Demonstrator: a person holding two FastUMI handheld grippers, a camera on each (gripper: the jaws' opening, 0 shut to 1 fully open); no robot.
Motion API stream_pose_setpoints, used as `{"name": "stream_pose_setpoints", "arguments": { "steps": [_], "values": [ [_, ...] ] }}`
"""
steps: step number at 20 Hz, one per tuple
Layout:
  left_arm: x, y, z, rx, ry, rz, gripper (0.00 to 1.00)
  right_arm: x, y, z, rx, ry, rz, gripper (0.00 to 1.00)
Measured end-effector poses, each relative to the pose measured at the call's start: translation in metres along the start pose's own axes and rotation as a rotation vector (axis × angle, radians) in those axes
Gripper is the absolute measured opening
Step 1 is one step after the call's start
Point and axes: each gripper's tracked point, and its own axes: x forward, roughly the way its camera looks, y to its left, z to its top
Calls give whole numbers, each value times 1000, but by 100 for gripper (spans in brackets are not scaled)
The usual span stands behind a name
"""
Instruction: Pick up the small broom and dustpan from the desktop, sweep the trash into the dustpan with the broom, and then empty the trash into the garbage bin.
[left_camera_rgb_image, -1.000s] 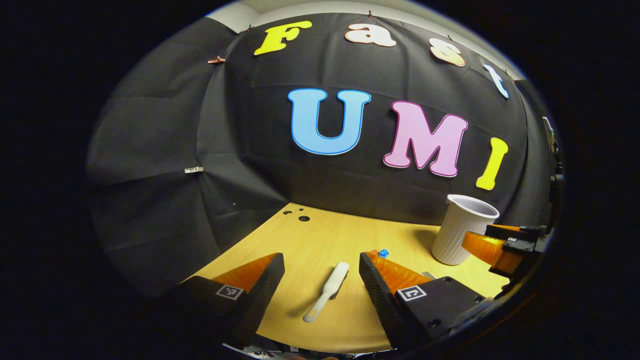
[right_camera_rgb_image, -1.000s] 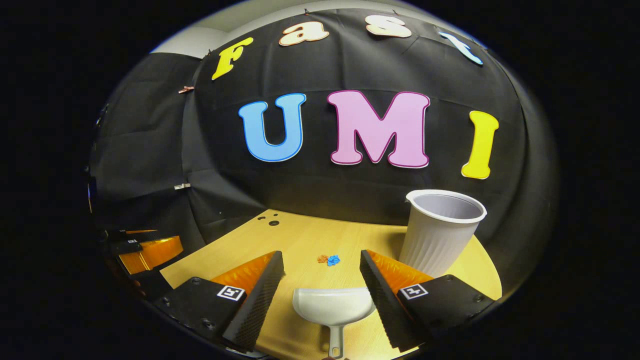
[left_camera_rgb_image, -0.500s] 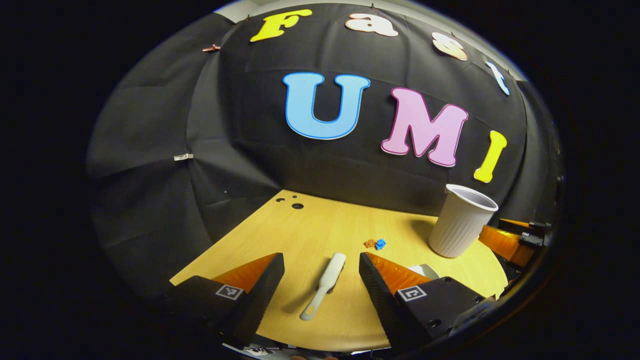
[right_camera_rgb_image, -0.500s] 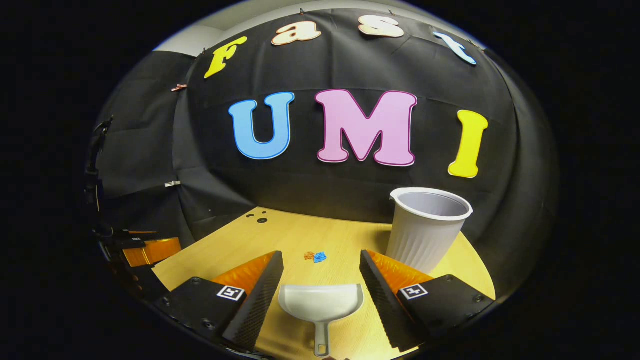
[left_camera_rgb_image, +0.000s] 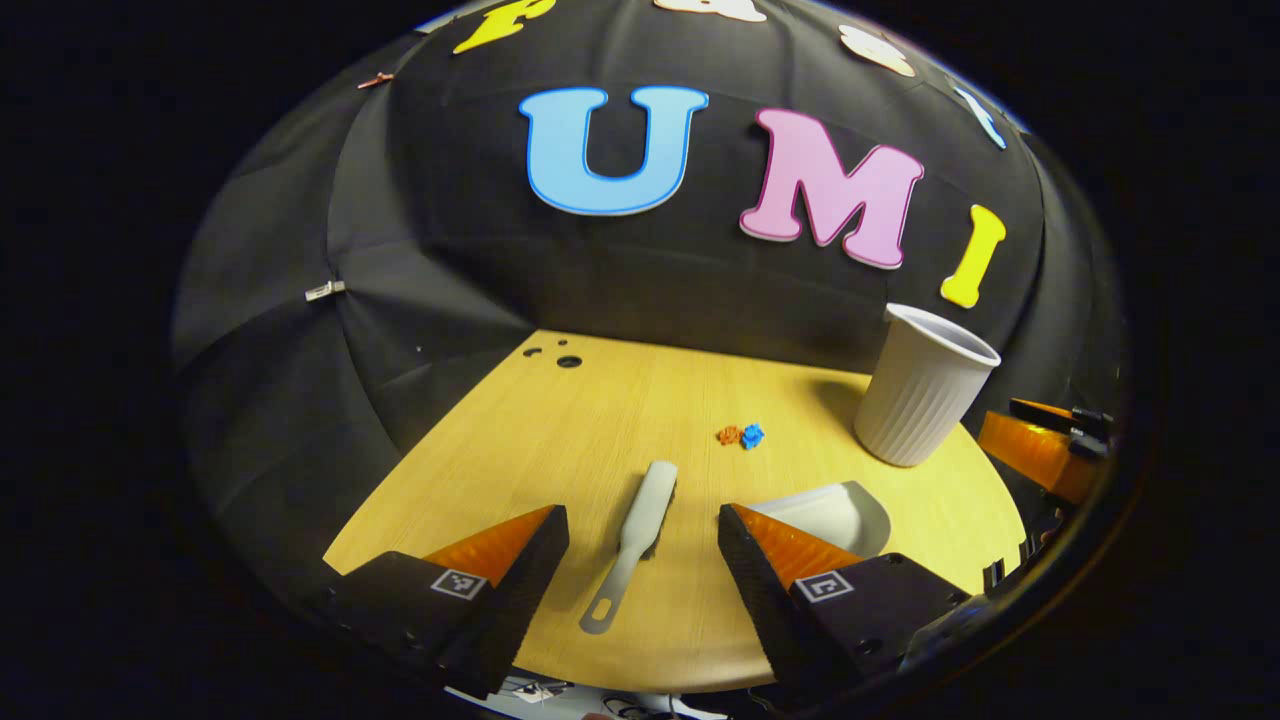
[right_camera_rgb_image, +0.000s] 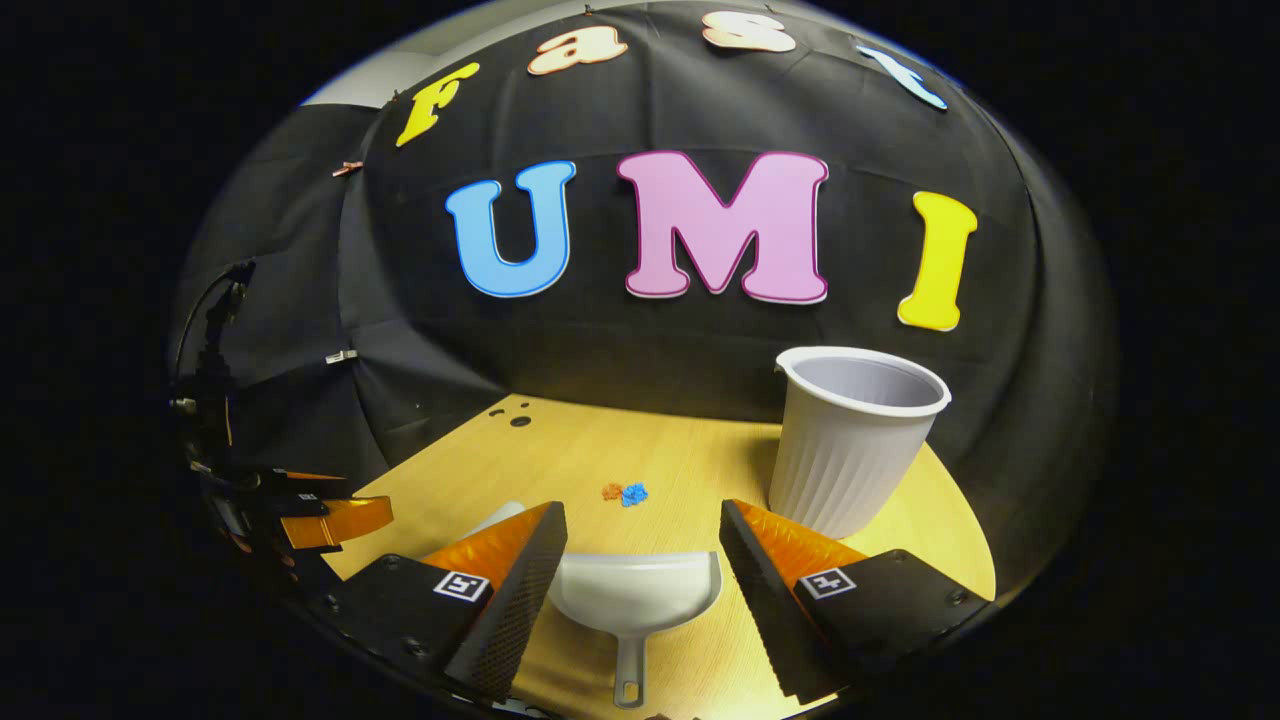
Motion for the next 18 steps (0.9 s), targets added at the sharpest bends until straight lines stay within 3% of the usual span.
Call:
{"name": "stream_pose_setpoints", "arguments": {
  "steps": [12, 18],
  "values": [
    [91, 21, -110, 120, 483, -37, 96, 22, -19, -55, 44, 157, -8, 97],
    [125, 28, -128, 148, 607, -17, 96, 27, -13, -69, 19, 207, 29, 97]
  ]
}}
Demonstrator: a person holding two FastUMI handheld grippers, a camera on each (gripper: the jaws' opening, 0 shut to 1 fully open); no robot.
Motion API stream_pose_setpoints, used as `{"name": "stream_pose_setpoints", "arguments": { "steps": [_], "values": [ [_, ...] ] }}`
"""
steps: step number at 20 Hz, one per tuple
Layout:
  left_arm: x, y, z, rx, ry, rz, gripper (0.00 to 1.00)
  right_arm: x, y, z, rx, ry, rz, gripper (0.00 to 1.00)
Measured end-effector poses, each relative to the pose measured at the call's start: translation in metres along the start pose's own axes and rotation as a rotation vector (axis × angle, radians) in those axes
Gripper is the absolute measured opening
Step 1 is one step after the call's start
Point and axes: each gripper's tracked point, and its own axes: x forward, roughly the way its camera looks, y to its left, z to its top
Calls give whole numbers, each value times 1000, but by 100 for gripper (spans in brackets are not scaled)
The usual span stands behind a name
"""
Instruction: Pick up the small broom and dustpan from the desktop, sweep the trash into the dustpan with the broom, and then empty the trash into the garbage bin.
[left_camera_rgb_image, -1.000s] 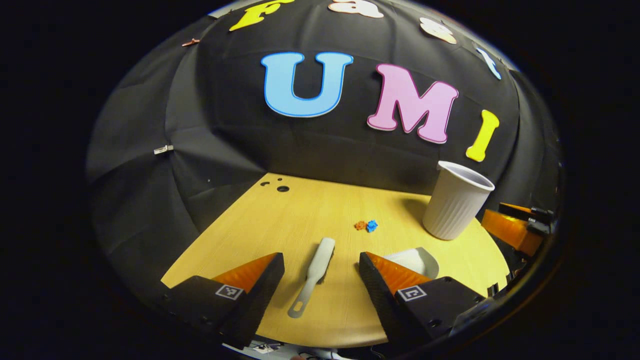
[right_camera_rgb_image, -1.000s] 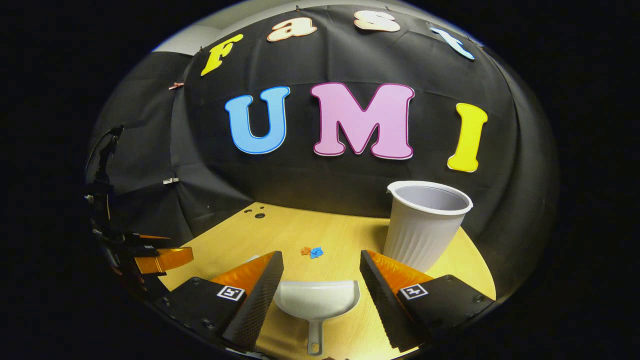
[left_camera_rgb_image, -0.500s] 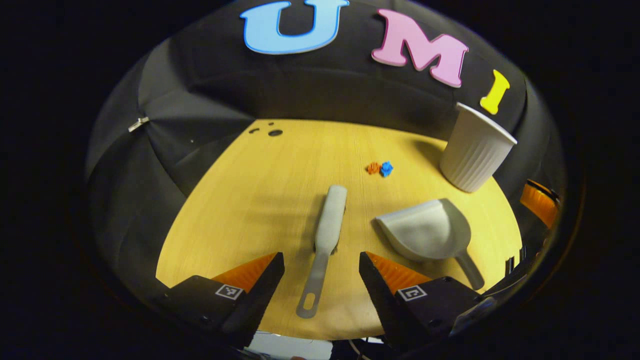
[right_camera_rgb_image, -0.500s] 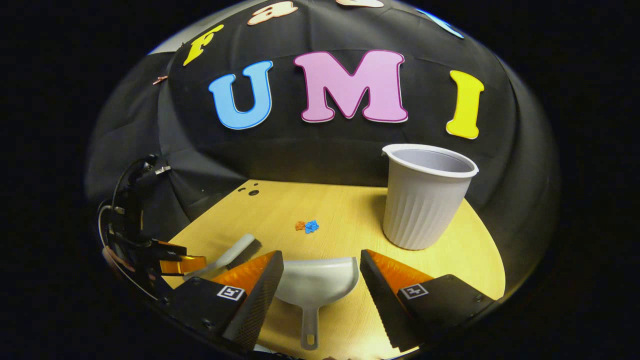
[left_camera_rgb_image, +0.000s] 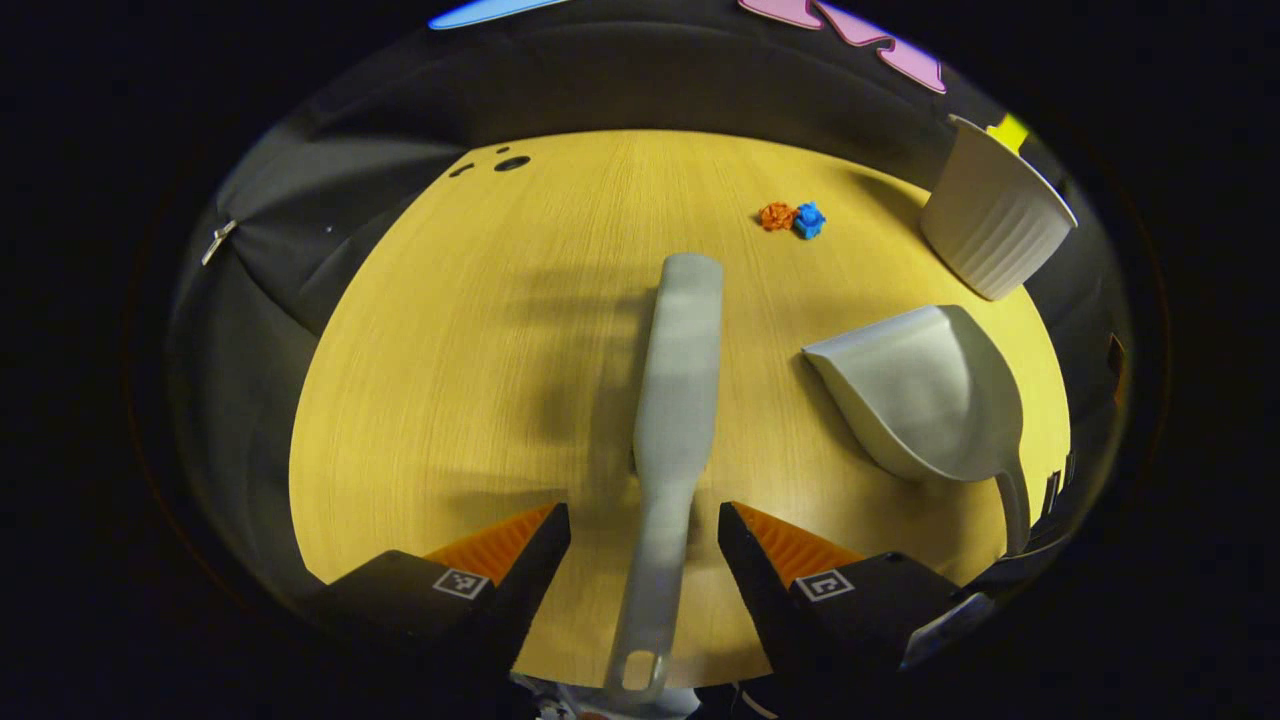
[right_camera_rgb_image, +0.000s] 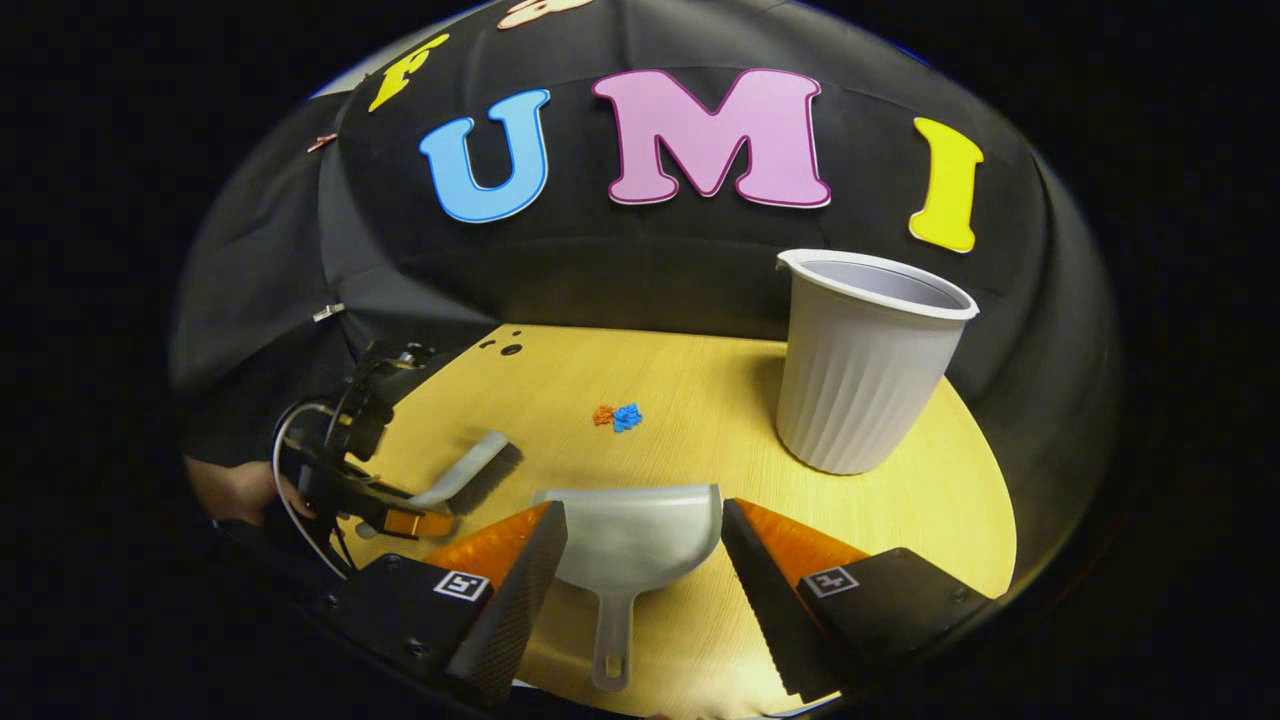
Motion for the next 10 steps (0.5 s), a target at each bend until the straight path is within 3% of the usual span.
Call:
{"name": "stream_pose_setpoints", "arguments": {
  "steps": [5, 6, 10],
  "values": [
    [17, -1, -1, 3, 44, 5, 87, 4, -3, -9, 6, 37, 2, 97],
    [18, -2, 2, 7, 28, 0, 76, 5, -4, -12, 11, 47, 1, 97],
    [21, -6, 8, 36, -4, -8, 58, 9, -4, -32, 40, 117, 10, 97]
  ]
}}
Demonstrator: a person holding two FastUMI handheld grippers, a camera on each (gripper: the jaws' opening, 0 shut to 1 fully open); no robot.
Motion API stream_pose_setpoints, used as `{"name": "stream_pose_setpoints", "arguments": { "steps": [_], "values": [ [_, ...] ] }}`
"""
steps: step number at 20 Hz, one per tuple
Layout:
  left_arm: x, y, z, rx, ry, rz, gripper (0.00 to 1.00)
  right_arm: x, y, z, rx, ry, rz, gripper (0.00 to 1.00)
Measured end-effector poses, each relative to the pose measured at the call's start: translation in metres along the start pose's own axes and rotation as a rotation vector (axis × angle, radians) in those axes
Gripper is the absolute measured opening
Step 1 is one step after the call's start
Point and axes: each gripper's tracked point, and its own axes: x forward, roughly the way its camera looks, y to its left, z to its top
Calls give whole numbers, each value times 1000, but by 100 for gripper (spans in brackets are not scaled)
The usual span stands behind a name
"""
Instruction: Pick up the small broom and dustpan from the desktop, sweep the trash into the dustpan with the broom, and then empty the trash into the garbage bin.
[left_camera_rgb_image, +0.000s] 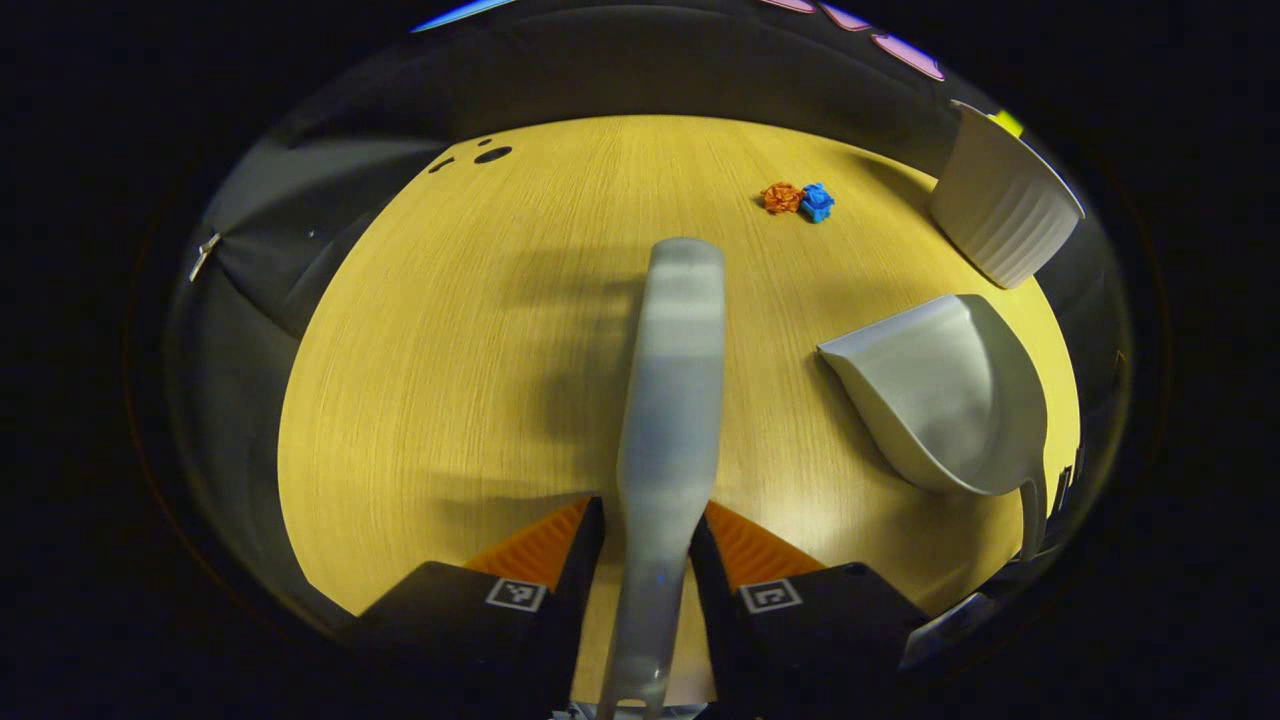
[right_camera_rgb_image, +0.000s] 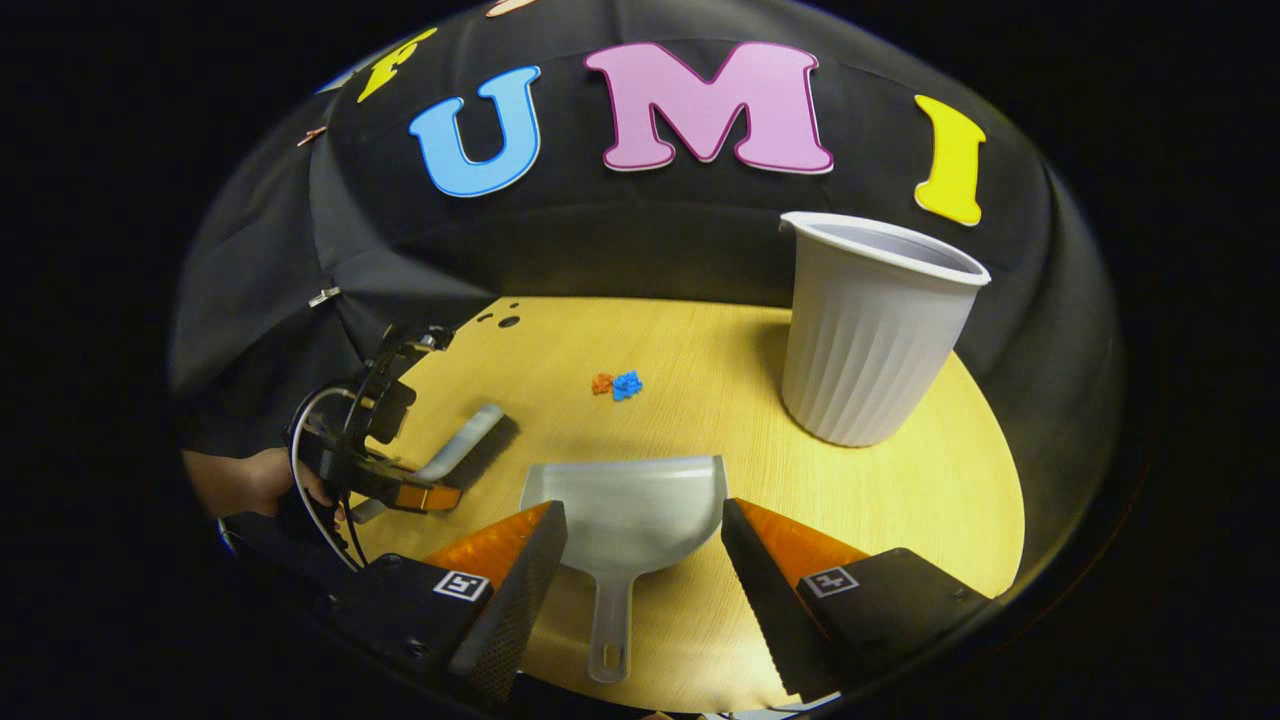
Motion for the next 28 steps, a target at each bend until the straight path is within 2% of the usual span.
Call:
{"name": "stream_pose_setpoints", "arguments": {
  "steps": [1, 2, 4, 8, 12, 16, 21, 25, 28],
  "values": [
    [1, -2, 0, 10, 2, 0, 51, 2, 0, -6, 6, 24, 3, 97],
    [-4, -3, 4, 22, -9, 6, 39, 4, 1, -14, 14, 49, 8, 97],
    [3, -5, 6, 41, -23, 15, 30, 8, 3, -25, 28, 93, 12, 99],
    [-3, -4, 4, 34, -64, 29, 26, 13, 4, -45, 65, 171, 10, 99],
    [-26, 0, 15, 29, -168, 49, 23, 11, 9, -62, 90, 227, 8, 99],
    [-57, 2, 17, -24, -227, 30, 25, 20, 8, -81, 66, 295, -5, 99],
    [-90, 3, 8, -140, -257, -11, 25, 38, 2, -111, 70, 407, -55, 99],
    [-105, 13, 1, -111, -266, 39, 24, 59, 2, -130, 67, 471, -84, 99],
    [-105, 17, -5, -156, -244, 53, 25, 76, -7, -137, 35, 485, -140, 100]
  ]
}}
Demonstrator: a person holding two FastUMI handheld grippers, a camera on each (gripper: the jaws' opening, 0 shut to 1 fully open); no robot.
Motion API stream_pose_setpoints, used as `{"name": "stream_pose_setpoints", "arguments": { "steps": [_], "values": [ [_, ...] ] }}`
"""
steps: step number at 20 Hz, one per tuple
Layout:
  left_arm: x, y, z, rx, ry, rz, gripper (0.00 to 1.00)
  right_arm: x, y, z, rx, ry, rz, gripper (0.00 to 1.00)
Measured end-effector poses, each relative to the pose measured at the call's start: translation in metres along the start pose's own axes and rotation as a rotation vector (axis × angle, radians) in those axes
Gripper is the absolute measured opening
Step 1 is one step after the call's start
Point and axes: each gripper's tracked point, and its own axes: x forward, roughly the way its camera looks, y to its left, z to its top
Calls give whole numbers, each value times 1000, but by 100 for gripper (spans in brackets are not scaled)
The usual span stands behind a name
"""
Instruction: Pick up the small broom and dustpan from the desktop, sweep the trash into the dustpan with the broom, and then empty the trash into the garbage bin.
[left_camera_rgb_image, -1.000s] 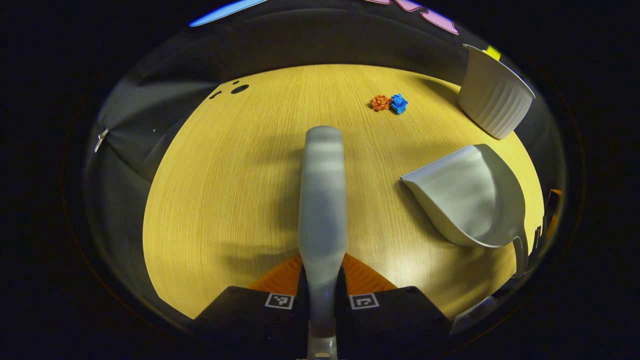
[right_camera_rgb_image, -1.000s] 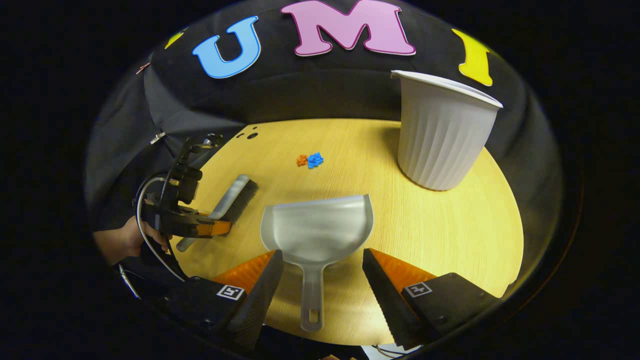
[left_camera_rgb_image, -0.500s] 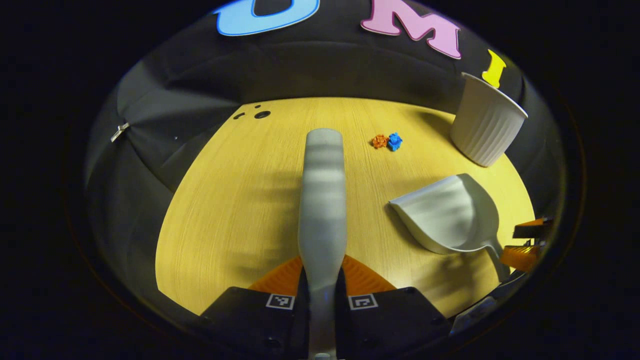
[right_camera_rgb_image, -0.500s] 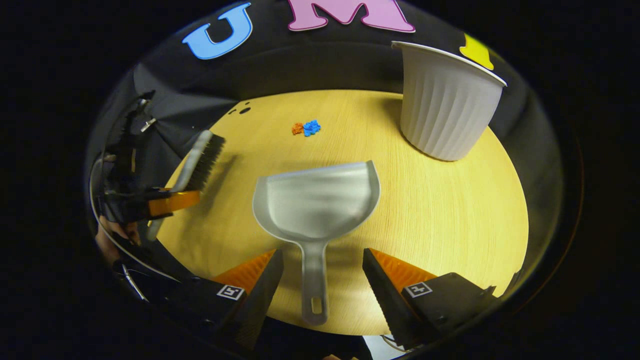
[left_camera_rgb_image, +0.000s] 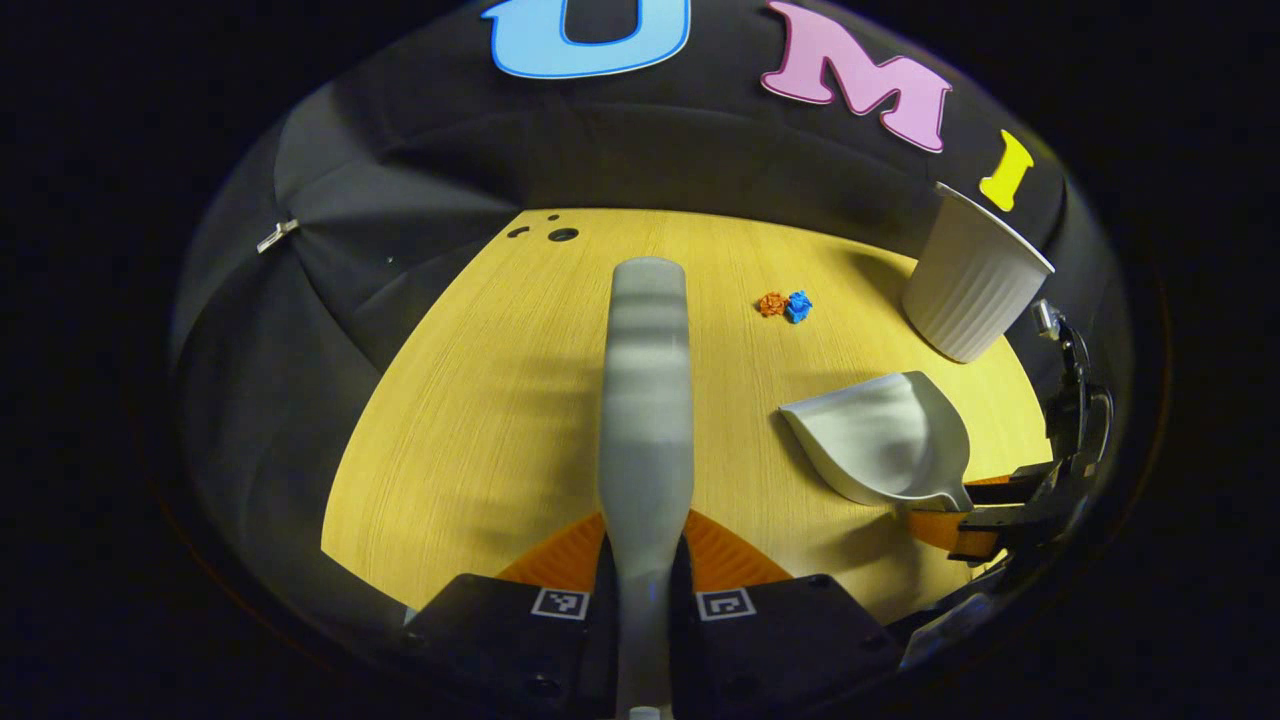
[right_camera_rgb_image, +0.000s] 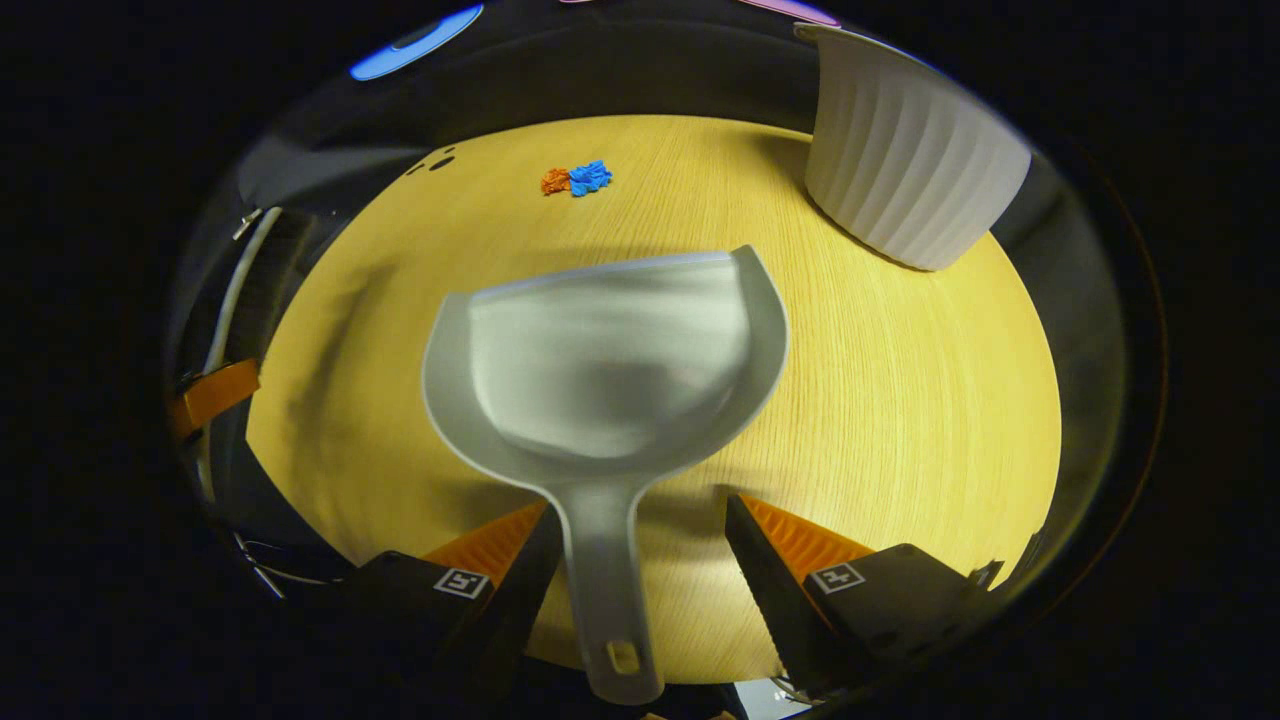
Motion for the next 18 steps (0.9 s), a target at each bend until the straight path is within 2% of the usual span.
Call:
{"name": "stream_pose_setpoints", "arguments": {
  "steps": [3, 6, 8, 9, 10, 11, 15, 18],
  "values": [
    [3, 2, -1, -64, 15, 15, 23, 9, 3, 5, -7, 10, -10, 96],
    [7, 3, -1, -76, 24, 23, 25, 8, 6, 8, -37, 16, -5, 92],
    [10, 1, 0, -83, 30, 21, 24, 6, 7, 11, -39, 16, -3, 82],
    [14, -1, 2, -88, 34, 19, 24, 8, 7, 11, -37, 20, -4, 64],
    [17, -4, 3, -91, 39, 14, 25, 7, 6, 11, -33, 18, 2, 57],
    [21, -6, 4, -87, 45, 9, 25, 6, 7, 11, -34, 25, 14, 42],
    [42, -16, 16, -12, 62, -10, 25, 10, 8, 15, -62, 9, 86, 37],
    [64, -27, 31, 63, 82, -41, 25, 7, 3, 16, -110, 3, 106, 39]
  ]
}}
